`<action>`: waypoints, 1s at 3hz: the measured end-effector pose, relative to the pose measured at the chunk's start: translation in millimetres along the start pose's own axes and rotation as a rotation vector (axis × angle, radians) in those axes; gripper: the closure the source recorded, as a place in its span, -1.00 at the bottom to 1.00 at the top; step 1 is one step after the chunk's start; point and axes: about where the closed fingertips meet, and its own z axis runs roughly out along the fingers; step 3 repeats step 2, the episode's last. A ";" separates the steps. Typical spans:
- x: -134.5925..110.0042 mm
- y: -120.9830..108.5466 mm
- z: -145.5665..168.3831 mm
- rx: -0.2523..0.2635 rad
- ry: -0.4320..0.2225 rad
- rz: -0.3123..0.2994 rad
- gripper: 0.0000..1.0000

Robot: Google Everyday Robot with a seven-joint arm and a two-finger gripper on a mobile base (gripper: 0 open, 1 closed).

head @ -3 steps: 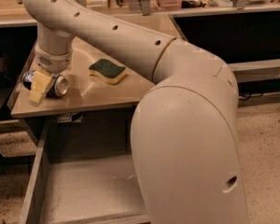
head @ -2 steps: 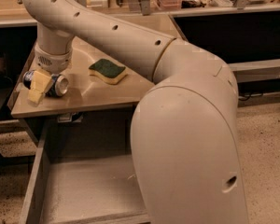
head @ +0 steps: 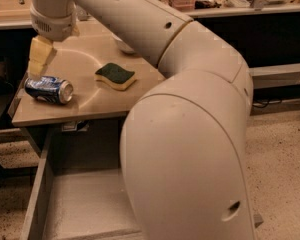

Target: Pick pepsi can from top drawer and place on counter

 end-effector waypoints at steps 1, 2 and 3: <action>-1.9 -42.3 -107.6 0.214 0.009 0.070 -1.00; -1.9 -67.2 -142.8 0.293 -0.035 0.115 -1.00; -1.9 -67.2 -142.8 0.293 -0.035 0.115 -1.00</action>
Offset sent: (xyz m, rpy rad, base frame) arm 0.0173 -0.0392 0.0919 -0.0444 -0.1449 -0.1244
